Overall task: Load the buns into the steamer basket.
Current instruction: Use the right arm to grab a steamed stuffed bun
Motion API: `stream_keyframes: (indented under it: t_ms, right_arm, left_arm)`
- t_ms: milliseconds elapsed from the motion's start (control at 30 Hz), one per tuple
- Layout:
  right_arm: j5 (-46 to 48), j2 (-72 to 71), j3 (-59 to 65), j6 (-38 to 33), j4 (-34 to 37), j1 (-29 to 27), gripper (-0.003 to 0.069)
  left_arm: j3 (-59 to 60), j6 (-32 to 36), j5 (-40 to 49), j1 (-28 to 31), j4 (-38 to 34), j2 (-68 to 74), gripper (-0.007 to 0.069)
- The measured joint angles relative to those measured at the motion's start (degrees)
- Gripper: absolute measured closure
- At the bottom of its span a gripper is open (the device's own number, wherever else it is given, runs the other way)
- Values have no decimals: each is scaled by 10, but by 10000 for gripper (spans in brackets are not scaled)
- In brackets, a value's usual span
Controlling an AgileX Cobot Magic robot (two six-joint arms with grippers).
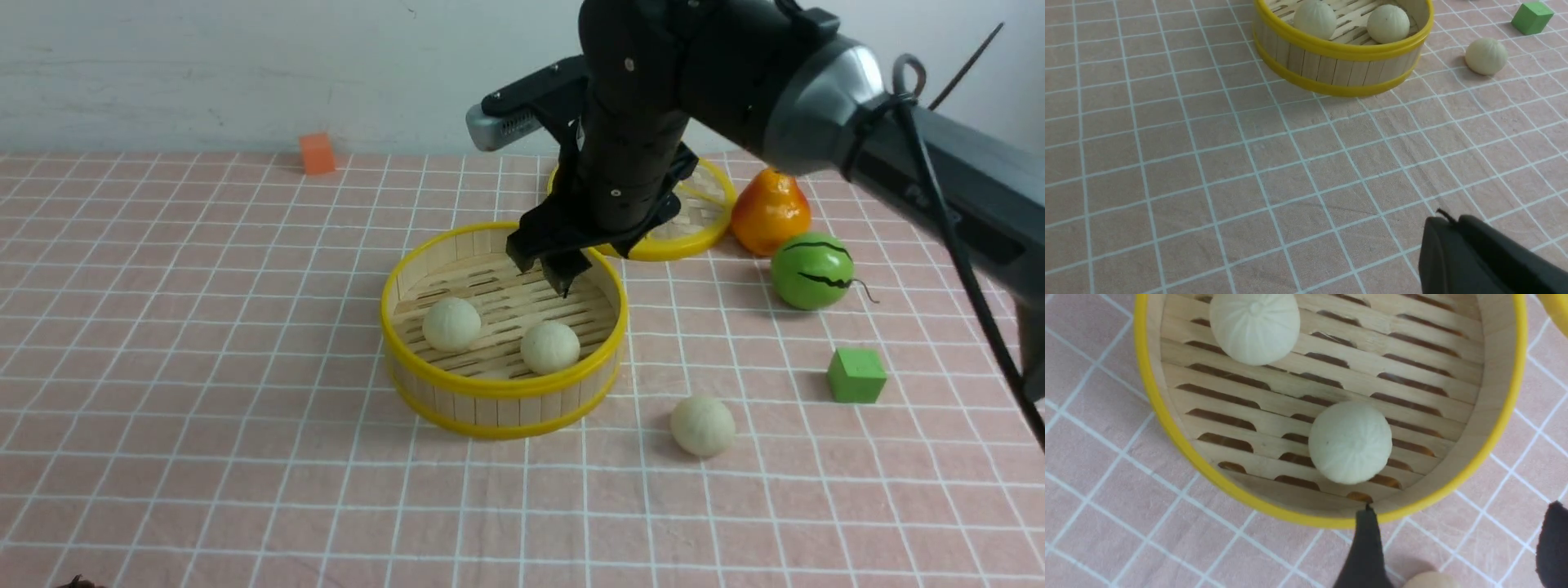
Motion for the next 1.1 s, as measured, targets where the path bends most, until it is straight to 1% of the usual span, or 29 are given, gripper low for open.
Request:
stream_keyframes:
  t_ms: [100, 167, 300, 333, 433, 500, 567, 667, 733, 867, 933, 1067, 1100]
  right_arm:
    - [1, -28, 35, -2, 3, -7, 167]
    - [2, -57, 101, -2, 4, -30, 179]
    - [0, -70, 189, -2, 5, -70, 183]
    - [-6, -70, 225, -2, 11, -86, 183]
    - [-38, -70, 267, -2, 29, -102, 183]
    - [-94, -70, 308, -2, 67, -113, 183]
    - [-137, -67, 328, -2, 86, -114, 183]
    - [-175, -58, 336, -2, 95, -114, 184]
    - [-188, -47, 337, -2, 95, -114, 184]
    - [-181, -29, 337, -1, 95, -114, 200]
    - [-170, -25, 337, -1, 94, -114, 230]
    - [-143, -25, 329, -2, 79, -114, 418]
    - [-132, -26, 319, -2, 76, -114, 495]
  left_arm:
    - [0, 0, 0, 0, 0, 0, 599]
    - [0, 0, 0, 0, 0, 0, 596]
    - [0, 0, 0, 0, 0, 0, 593]
    - [0, 0, 0, 0, 0, 0, 591]
    - [0, 0, -1, 0, 0, 0, 589]
    - [0, 0, -3, 0, 0, 0, 589]
    - [0, 0, -4, 0, 0, 0, 587]
    - [0, 0, -4, 0, 0, 0, 587]
    - [0, 0, -4, 0, 0, 0, 586]
    - [0, 0, -5, 0, 0, 0, 586]
    - [0, 0, -6, 0, 0, 0, 586]
    - [0, 0, -10, 0, 0, 0, 586]
    - [0, 0, -10, 0, 0, 0, 586]
